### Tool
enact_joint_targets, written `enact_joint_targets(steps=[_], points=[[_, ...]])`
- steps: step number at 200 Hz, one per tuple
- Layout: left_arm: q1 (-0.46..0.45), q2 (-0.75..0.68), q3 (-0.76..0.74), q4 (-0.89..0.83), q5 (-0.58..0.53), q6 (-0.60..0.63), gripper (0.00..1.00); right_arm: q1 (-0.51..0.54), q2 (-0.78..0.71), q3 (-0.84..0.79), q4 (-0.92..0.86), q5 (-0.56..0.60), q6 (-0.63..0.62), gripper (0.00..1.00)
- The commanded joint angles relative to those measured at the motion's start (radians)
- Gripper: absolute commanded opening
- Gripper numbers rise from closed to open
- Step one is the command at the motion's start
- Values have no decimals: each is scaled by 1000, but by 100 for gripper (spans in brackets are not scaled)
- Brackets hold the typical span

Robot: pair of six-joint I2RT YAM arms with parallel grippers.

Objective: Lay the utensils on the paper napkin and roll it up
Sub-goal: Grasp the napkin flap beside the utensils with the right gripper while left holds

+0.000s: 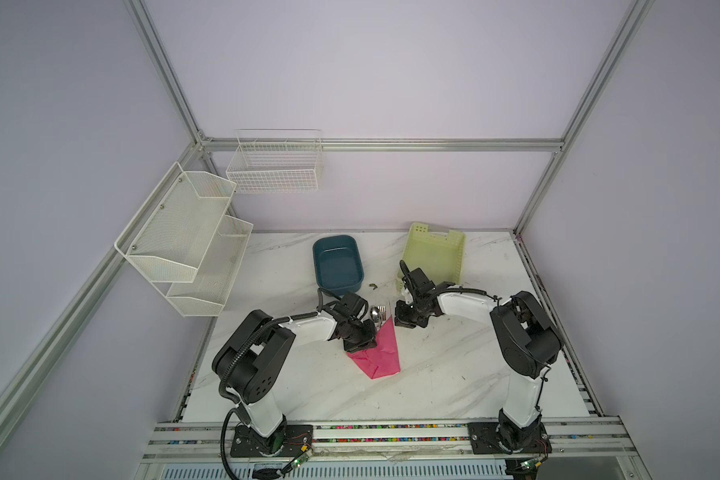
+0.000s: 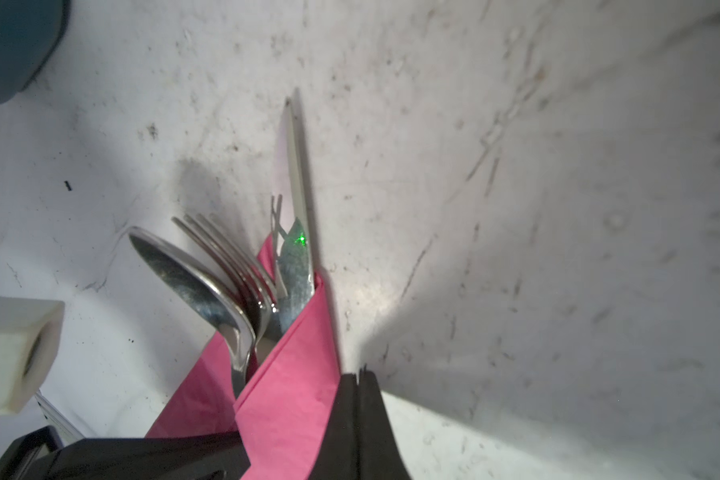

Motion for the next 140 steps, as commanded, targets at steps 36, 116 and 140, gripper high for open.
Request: enact_joint_targets(steps=[36,116,140], points=[[-4,6,-40,-28,-12,17,2,96,-106,-2,-21,-84,42,0],[-4,5,-38,-30,-13,18,1,208,-42,-16,23,-68,102,0],[-4,4,-38,-29,-16,18,1,212,-22,-17,7,-34,96,0]])
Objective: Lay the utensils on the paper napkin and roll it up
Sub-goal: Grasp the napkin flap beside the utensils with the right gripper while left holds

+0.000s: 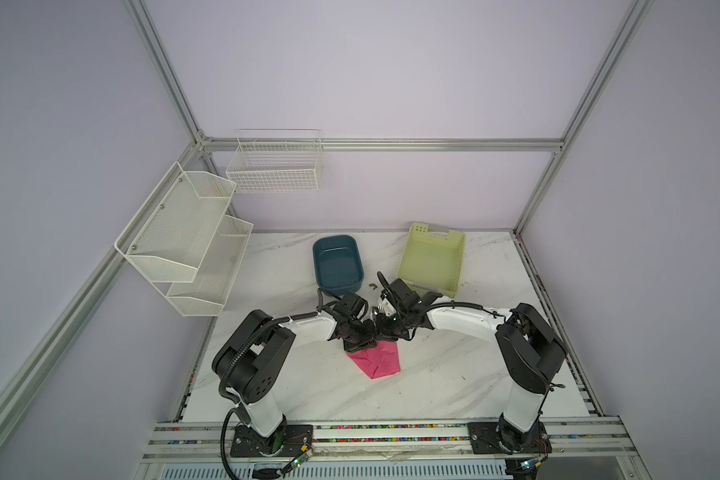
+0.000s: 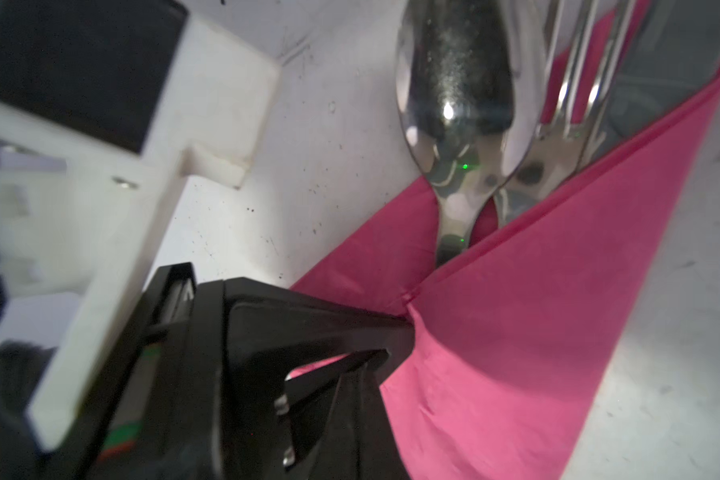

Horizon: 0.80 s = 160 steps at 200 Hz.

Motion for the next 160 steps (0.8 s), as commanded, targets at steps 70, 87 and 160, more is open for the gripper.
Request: enact_joint_targets(steps=[70,87,160], points=[[-4,-37,-25,-51,-40,19,2,9,80,-43,-13,65,-15,0],[-3,-66,-4,-85,-62,29,2,9,86,-46,-15,66,-19,0],[-26,-161,8,-116,-33,0,4,9,91,-39,-10,58,-21,0]])
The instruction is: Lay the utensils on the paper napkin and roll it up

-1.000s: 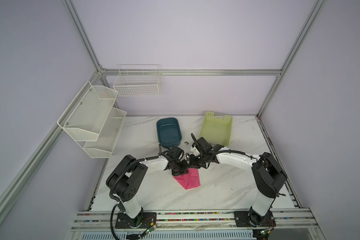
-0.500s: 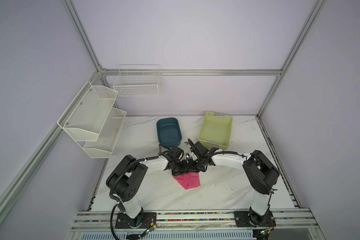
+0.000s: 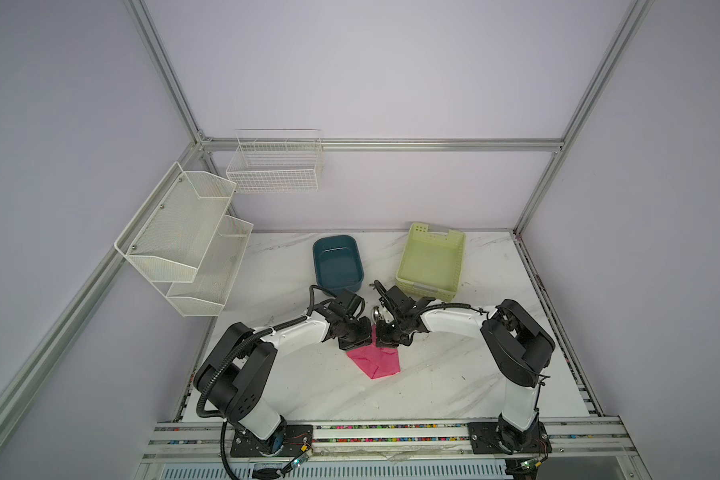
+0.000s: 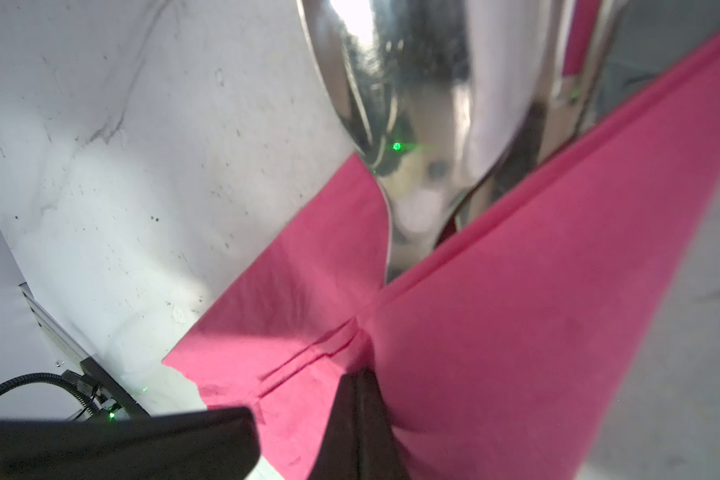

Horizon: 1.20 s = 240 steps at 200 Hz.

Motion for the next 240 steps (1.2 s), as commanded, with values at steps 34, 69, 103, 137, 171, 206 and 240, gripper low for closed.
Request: enact_joint_targets(steps=[34,69,103,137,171,206,240], points=[[-40,2,-25,-1,17,-13,3,5,19,-6,-31,22,-9,0],[-39,49,-74,45,22,-17,3,6,8,0,-35,15,-8,0],[-39,87,-98,58,14,-9,3,5,-10,7,-46,12,-5,0],[-39,96,-111,63,10,-7,3,6,-68,12,-58,-3,19,0],[-39,86,-117,63,5,-7,2,23,-120,-27,-57,-57,37,0],[-39,82,-115,55,3,-5,2,48,-138,-74,-81,-25,46,0],[-39,67,-112,29,-26,3,2,50,-138,-112,-80,-11,42,0]])
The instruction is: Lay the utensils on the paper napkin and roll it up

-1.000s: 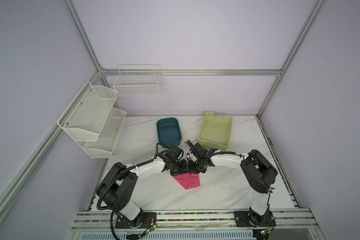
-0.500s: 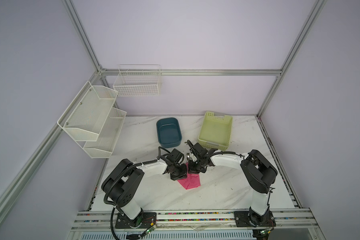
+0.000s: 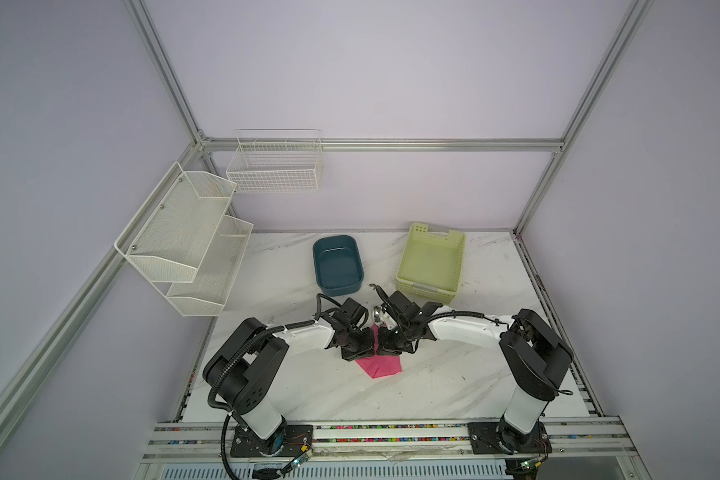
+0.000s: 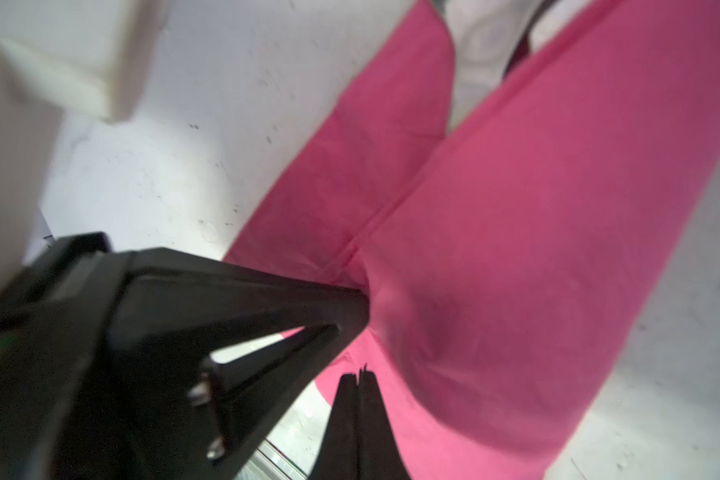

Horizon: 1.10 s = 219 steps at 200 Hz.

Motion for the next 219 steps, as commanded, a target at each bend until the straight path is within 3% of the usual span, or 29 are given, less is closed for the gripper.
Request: enact_joint_targets(steps=[1,142,219], points=[[-1,-3,-44,-50,-59,12,2,1,-14,-27,-34,24,10,0],[-1,-33,36,-144,-119,43,4,10,85,-82,19,13,-19,0],[57,-290,-27,-274,-184,46,16,9,70,-96,17,16,-20,0]])
